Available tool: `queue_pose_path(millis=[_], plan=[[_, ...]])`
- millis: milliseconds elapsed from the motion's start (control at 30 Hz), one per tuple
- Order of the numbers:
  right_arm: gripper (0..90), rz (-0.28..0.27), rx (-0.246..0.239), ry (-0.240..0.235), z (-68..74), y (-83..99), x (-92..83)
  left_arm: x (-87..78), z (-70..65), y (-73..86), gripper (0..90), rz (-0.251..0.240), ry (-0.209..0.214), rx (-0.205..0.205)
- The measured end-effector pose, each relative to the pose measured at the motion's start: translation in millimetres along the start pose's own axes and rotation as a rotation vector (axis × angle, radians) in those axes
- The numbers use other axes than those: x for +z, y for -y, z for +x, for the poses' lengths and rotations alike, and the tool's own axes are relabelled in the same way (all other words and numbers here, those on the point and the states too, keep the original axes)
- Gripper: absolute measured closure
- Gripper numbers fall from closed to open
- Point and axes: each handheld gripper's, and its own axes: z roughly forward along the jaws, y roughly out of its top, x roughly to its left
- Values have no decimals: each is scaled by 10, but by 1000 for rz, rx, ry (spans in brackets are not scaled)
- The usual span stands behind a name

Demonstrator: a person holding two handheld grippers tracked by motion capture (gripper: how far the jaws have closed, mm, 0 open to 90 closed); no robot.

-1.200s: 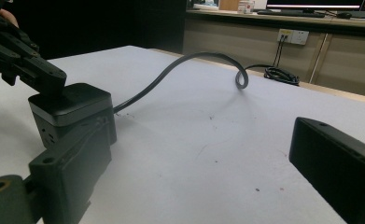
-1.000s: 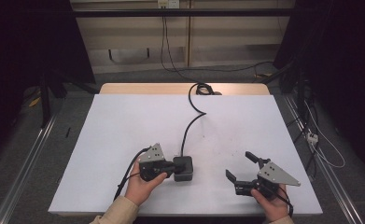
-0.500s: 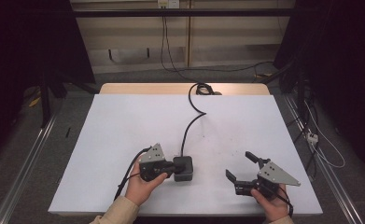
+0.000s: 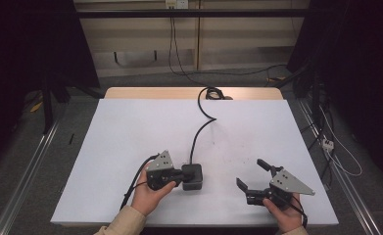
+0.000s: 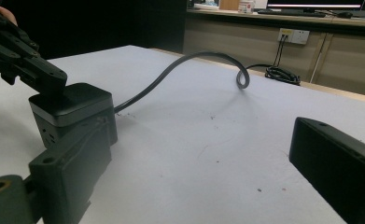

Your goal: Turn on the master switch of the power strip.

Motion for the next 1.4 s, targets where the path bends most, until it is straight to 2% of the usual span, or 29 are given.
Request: queue_pose_path(millis=[300, 467, 667, 800, 933, 1100, 1400], plan=[[49, -1, 1, 3, -4, 0, -3, 2, -15, -9, 900, 6, -9, 5], [49, -1, 2, 4, -4, -1, -4, 3, -34, -21, 900, 18, -22, 26], [49, -2, 1, 5, -2, 0, -4, 4, -31, -22, 900, 20, -20, 20], [49, -1, 2, 4, 1, -1, -3, 4, -15, -22, 900, 20, -11, -1], [49, -2, 3, 5, 4, -2, -1, 5, -38, -28, 900, 26, -25, 21], [49, -4, -1, 5, 1, -3, -4, 7, -30, -28, 900, 31, -22, 1], [49, -3, -1, 5, -6, -4, -7, 5, -32, -10, 900, 15, -24, 5]])
